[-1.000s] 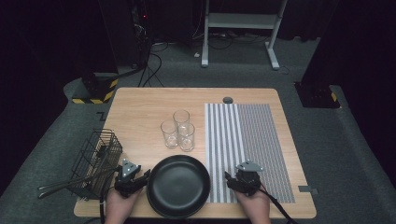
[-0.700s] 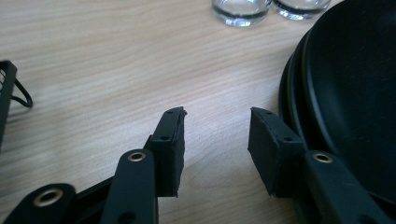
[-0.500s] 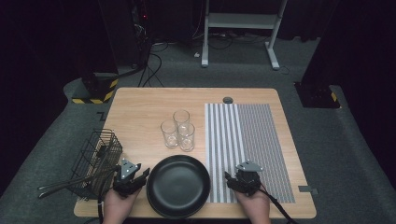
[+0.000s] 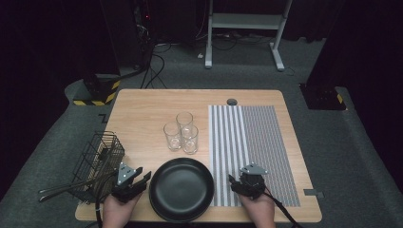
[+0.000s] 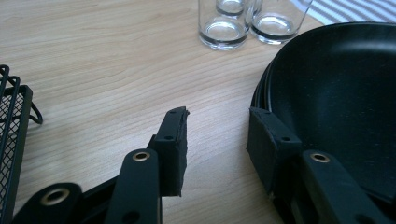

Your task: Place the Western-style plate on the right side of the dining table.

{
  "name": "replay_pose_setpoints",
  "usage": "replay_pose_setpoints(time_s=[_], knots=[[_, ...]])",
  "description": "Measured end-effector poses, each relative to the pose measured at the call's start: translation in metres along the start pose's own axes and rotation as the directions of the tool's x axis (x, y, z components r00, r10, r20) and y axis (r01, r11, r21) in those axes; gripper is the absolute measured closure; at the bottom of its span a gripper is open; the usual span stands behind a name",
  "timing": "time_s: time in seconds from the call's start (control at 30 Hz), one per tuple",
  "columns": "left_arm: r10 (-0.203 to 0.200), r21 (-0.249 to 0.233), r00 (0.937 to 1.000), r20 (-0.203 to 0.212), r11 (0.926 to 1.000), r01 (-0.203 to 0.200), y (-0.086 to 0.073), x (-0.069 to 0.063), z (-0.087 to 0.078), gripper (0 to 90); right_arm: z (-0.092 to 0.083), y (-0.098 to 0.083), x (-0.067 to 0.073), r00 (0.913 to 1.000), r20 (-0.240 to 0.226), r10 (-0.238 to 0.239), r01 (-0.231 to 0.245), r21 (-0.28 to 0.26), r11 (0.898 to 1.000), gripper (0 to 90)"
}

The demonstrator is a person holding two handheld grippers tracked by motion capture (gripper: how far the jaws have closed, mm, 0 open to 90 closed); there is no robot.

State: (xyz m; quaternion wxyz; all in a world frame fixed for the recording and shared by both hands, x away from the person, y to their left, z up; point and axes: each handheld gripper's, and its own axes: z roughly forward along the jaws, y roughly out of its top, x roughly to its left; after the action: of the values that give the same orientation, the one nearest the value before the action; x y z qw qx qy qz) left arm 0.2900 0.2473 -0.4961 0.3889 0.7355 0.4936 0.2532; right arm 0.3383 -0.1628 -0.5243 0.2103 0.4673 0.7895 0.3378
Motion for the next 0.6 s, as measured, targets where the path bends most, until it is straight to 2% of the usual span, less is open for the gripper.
replay_pose_setpoints(time_s=[0.2, 0.4, 0.6], knots=[[-0.014, -0.011, 0.9998, 0.015, 0.9998, 0.014, 0.0001, -0.0002, -0.0038, 57.8, 0.0000, 0.0000, 0.0000, 1.0000, 0.000, 0.000, 0.000, 0.000, 1.000, 32.7], [-0.031, -0.025, 0.9990, 0.031, 0.9992, 0.032, 0.0007, -0.0009, -0.0060, 53.9, 0.0000, 0.0000, 0.0000, 1.0000, 0.000, 0.000, 0.000, 0.000, 1.000, 32.7], [-0.055, -0.017, 0.9948, 0.086, 0.9982, 0.057, 0.0001, -0.0017, -0.0060, 52.0, 0.0000, 0.0000, 0.0000, 1.0000, 0.000, 0.000, 0.000, 0.000, 1.000, 32.7]])
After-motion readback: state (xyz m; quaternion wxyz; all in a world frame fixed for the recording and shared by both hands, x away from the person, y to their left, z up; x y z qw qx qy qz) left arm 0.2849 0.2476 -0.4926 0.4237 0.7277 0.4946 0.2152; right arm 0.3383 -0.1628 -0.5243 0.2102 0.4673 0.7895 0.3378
